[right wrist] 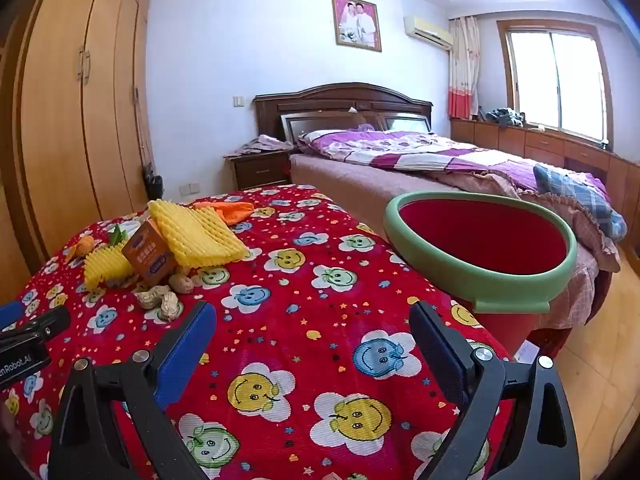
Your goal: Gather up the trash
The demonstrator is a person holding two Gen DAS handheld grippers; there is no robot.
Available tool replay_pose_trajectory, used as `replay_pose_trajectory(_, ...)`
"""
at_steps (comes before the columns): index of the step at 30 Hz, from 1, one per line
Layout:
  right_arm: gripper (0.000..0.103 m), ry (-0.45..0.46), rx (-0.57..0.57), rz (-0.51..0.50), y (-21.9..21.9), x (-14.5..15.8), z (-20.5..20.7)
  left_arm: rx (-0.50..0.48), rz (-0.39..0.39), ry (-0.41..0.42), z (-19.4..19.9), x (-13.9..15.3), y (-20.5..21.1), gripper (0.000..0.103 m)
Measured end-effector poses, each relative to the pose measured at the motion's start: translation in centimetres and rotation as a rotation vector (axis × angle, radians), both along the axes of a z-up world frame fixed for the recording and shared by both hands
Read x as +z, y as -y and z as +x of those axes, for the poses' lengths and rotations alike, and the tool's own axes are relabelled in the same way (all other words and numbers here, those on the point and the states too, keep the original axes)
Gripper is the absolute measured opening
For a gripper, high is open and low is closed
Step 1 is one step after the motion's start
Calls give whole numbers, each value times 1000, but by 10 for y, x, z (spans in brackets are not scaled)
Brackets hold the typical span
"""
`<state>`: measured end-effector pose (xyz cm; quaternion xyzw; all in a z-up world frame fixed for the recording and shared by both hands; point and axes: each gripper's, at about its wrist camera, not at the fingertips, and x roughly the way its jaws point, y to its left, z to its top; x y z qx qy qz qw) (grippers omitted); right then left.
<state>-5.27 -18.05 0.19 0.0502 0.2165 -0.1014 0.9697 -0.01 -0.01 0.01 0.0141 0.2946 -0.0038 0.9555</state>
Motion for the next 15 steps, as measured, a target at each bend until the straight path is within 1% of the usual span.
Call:
replay_pose_trajectory(3,97,0,0,-2,0,0,0,3,10,-1,0,0,1,89)
replay_pose_trajectory(12,97,1,-2,-1,0,1,-1,3,-10,-3,-1,0,-2,89)
replay_pose_trajectory(13,97,1,-2,-1,0,1,0,3,10,-3,1,-1,1,89)
replay_pose_trajectory(15,97,4,-1,-5,-1,1,-1,3,9,-3,1,-1,1,89)
